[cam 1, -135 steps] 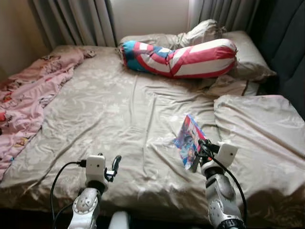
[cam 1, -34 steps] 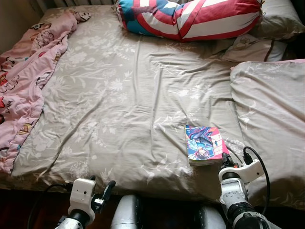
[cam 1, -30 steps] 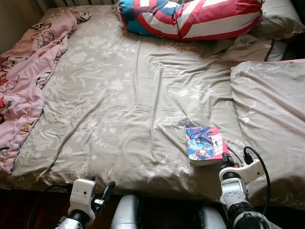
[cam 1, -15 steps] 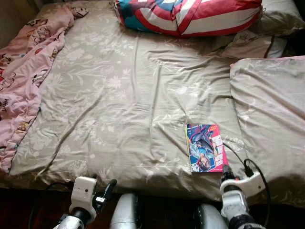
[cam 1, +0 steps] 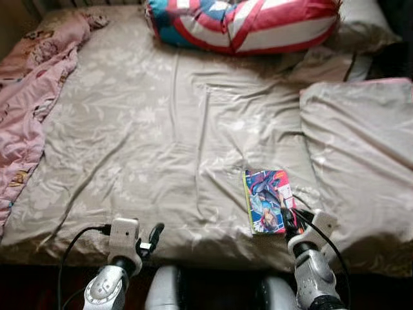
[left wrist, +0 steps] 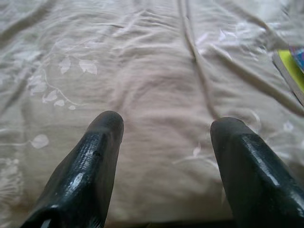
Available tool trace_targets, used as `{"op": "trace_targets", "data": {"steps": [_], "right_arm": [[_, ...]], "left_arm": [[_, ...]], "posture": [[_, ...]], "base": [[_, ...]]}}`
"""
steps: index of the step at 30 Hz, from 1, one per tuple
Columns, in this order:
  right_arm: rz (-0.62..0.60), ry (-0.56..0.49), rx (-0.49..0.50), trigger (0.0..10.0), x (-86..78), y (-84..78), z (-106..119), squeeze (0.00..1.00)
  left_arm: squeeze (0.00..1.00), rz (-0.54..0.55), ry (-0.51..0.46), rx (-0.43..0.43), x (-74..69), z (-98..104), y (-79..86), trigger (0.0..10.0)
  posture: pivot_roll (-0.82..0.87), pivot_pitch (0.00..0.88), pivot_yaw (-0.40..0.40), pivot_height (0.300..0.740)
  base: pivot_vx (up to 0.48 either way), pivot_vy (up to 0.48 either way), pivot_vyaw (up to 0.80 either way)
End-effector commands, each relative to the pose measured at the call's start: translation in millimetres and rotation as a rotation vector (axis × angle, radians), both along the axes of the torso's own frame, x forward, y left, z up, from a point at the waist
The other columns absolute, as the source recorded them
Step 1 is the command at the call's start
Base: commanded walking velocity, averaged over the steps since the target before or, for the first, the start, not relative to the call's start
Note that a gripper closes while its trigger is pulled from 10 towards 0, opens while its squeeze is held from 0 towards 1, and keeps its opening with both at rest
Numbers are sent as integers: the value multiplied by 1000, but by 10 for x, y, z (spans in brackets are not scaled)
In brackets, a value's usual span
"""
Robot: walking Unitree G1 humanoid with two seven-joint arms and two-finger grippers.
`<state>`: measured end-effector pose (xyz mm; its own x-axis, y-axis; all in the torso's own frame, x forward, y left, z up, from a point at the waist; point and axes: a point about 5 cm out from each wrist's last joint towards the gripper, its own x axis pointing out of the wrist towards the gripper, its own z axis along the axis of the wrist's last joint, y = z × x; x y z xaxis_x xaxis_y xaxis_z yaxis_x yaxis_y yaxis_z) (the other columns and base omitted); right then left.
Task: Clean up the room
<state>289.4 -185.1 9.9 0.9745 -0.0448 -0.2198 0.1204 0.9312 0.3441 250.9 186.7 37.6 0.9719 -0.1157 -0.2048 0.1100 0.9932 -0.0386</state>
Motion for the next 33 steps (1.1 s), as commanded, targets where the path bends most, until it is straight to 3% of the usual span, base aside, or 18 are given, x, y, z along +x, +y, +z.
{"op": "trace_targets", "data": {"steps": [1, 9, 11, 14, 15, 16, 17, 24, 28, 33], "right_arm": [[15, 15, -33, 10000, -53, -21, -42, 0], [129, 161, -102, 10000, -266, 36, -292, 0], [170, 247, -119, 10000, -405, 72, -432, 0], [181, 301, -123, 10000, -481, 83, -507, 0], [180, 395, -132, 10000, -593, 82, -615, 0], [180, 395, -132, 10000, -593, 82, -615, 0], [164, 470, -132, 10000, -689, 70, -697, 0], [188, 618, -175, 10000, -980, 65, -883, 0], [140, 668, -159, 10000, -1157, -51, -956, 0], [156, 717, -184, 10000, -1259, -107, -998, 0]], "left_arm": [[0, 54, 53, -15, -49, -133, 79, 10000], [0, 117, 163, -35, 31, -389, 117, 10000], [0, 144, 231, -39, -19, -516, 150, 10000], [0, 151, 275, -35, -50, -586, 155, 10000], [0, 149, 344, -40, -103, -692, 133, 10000], [0, 149, 344, -40, -103, -692, 133, 10000], [0, 146, 402, -44, -158, -776, 113, 10000], [0, 157, 566, 3, -385, -999, 111, 10000], [0, 162, 600, 16, -446, -1049, 95, 10000], [0, 149, 610, 25, -449, -1064, 58, 10000]], "posture": [[1, 96, 18, 669], [-12, 19, -12, 724], [-14, 7, -13, 739], [-16, 0, -13, 740], [-22, 0, -10, 740], [-22, 0, -10, 740], [-26, 0, -9, 740], [-28, 0, -14, 740], [-40, 0, -10, 740], [-37, 0, -10, 740]], "base": [[0, 0, 0], [0, 0, 0], [0, 0, 0], [0, 0, 0], [0, 0, 0], [0, 0, 0], [0, 0, 0], [0, 0, 0], [0, 0, 0], [0, 0, 0]]}}
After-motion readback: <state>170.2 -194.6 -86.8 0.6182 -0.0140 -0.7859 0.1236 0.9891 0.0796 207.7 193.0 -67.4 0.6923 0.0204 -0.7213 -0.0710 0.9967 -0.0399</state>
